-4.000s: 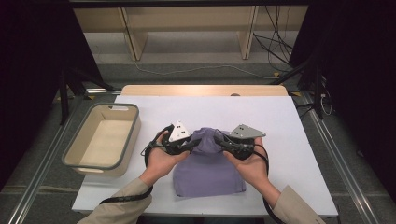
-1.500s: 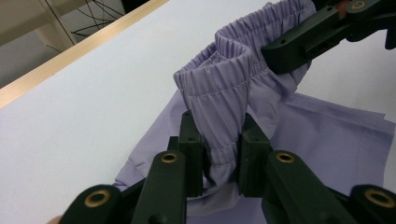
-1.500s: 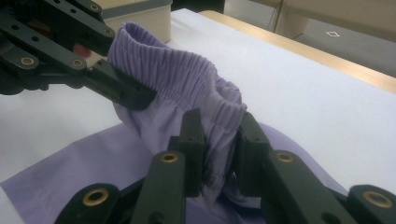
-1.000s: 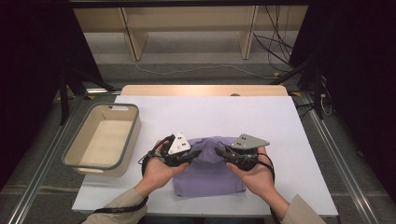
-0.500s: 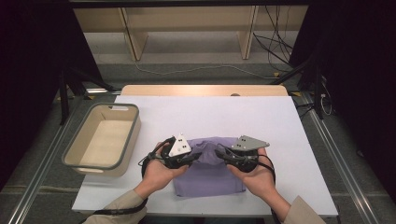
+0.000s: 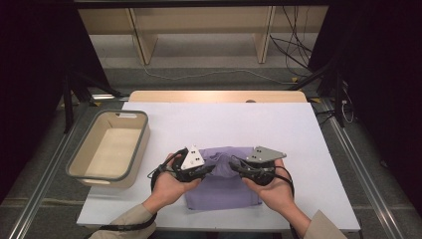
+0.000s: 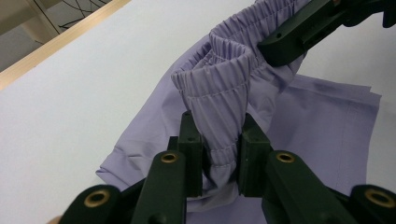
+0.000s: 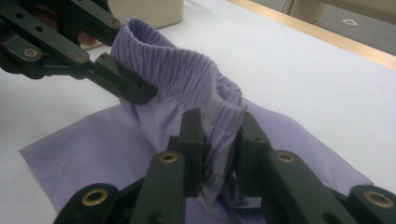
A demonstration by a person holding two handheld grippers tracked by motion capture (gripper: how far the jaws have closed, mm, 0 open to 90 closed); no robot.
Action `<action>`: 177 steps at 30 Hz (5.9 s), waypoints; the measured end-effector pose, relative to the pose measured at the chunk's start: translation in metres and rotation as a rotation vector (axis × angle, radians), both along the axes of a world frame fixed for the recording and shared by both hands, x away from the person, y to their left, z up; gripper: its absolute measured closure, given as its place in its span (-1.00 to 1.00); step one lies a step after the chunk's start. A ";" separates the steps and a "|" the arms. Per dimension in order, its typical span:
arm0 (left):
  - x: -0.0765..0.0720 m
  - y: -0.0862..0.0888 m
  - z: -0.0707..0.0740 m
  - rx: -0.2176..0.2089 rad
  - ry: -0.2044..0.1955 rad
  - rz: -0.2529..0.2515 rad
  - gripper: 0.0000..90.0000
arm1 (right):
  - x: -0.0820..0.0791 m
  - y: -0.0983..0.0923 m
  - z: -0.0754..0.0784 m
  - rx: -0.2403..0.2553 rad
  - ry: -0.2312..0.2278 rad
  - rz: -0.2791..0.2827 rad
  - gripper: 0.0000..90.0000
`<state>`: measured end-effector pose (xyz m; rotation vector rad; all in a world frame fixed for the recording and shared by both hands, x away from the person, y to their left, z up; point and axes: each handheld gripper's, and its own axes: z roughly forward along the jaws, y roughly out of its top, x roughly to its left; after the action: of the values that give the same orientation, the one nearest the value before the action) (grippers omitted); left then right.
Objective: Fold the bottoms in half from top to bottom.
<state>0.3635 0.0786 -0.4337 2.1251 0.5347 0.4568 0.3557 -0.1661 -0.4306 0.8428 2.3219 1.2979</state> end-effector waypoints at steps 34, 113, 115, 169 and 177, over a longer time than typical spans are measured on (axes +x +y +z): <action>-0.003 -0.001 -0.007 0.053 0.014 -0.031 0.67 | -0.004 0.000 -0.007 -0.029 0.033 0.027 0.68; -0.012 -0.005 -0.030 0.160 0.059 -0.089 0.63 | -0.010 0.004 -0.031 -0.110 0.149 0.083 0.63; -0.012 -0.005 -0.030 0.164 0.059 -0.093 0.63 | -0.011 0.004 -0.032 -0.116 0.155 0.087 0.63; -0.010 0.010 -0.005 -0.105 0.253 -0.002 0.98 | -0.017 -0.009 -0.019 0.032 0.161 0.042 0.90; -0.015 -0.003 -0.010 -0.052 0.226 -0.066 0.99 | -0.017 -0.002 -0.024 0.011 0.198 0.068 0.97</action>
<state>0.3480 0.0755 -0.4432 2.1497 0.5945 0.1638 0.3383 -0.1681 -0.4548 0.9419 2.5181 1.3083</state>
